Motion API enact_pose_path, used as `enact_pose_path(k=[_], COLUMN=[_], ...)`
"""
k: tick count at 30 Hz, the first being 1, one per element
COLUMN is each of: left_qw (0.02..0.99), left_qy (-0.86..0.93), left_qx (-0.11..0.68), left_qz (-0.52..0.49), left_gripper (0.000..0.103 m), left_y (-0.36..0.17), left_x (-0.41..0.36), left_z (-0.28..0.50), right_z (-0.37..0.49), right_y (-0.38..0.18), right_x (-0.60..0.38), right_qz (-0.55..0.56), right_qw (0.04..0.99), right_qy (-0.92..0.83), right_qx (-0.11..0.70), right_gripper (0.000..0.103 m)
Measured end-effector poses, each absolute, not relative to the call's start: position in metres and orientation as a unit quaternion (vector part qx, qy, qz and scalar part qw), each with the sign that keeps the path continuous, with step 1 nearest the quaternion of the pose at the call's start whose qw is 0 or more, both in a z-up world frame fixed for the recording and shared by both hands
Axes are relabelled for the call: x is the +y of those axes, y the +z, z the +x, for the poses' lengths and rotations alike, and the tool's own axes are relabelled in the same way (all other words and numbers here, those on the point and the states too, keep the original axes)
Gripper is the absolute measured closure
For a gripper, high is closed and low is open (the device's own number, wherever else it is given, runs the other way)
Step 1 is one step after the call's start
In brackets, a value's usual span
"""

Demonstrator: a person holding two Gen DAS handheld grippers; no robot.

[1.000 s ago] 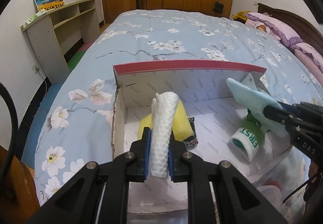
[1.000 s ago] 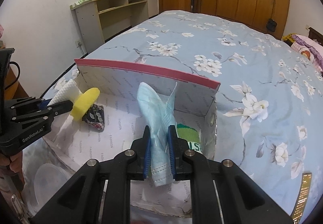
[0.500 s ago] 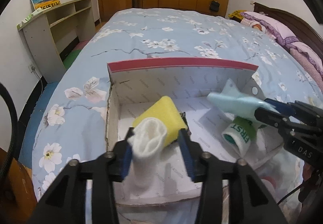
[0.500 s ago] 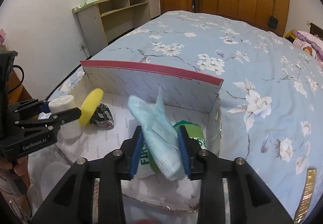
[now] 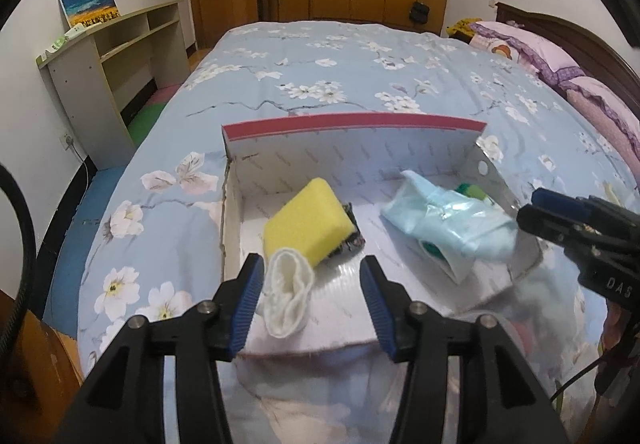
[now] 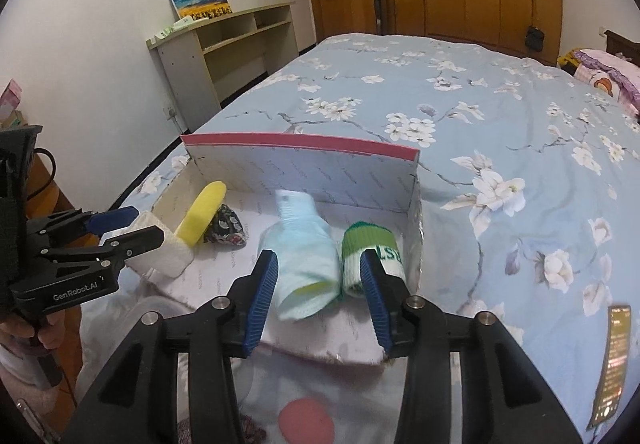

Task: Organize soft objects
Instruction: 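Release the mesh sleeve and face mask into the shoebox with both tools, then withdraw both tools from the shoebox back toward the pile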

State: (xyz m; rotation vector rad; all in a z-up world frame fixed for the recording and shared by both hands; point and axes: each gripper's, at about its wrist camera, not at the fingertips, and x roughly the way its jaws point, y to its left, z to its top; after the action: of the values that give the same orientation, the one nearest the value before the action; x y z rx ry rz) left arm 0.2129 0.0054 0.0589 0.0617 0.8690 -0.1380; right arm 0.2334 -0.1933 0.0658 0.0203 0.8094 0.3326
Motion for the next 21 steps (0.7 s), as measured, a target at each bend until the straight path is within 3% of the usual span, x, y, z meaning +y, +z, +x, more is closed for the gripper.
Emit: enact_pose_path(k=[21], left_qw=[0.904], left_qy=[-0.098], left_qx=[0.416], left_qz=[0.021], left_gripper=[0.05], left_y=[0.073], left_x=[0.007], left_z=[0.124], right_z=[0.157], right_y=[0.072], right_x=[-0.218], right_qz=[0.037], right_qw=[0.9], right_qy=[0.154], right_qx=[0.407], right_gripper=[0.059])
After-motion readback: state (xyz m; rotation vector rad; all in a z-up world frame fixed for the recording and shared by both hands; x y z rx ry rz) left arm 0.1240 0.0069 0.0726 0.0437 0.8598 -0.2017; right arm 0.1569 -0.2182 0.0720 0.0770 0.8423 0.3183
